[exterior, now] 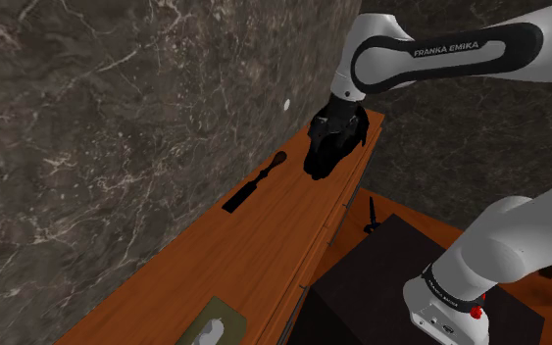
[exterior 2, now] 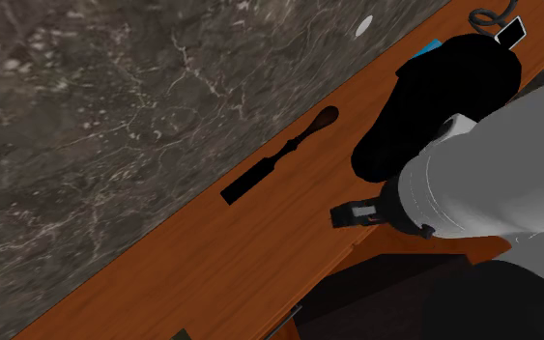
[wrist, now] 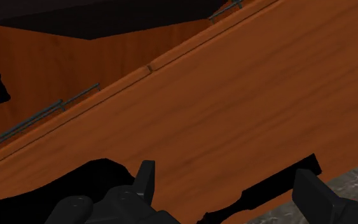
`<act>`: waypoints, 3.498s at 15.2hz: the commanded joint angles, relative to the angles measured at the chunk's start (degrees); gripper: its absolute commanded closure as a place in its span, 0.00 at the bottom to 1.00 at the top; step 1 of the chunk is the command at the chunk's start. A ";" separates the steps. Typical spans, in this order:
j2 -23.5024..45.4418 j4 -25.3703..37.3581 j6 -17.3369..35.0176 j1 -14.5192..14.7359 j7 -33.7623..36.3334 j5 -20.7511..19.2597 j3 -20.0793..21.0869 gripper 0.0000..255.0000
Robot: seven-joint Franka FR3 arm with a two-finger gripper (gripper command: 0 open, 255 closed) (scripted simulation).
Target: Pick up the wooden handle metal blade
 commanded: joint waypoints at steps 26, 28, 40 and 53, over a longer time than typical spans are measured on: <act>59.12 40.05 19.93 1.22 33.27 -5.81 -1.64 0.00; 60.10 40.01 20.96 1.28 33.18 -5.86 -1.70 0.00; 63.08 40.15 23.76 1.45 32.93 -6.00 -1.87 1.00; 58.90 40.04 19.72 1.22 33.28 -5.80 -1.64 1.00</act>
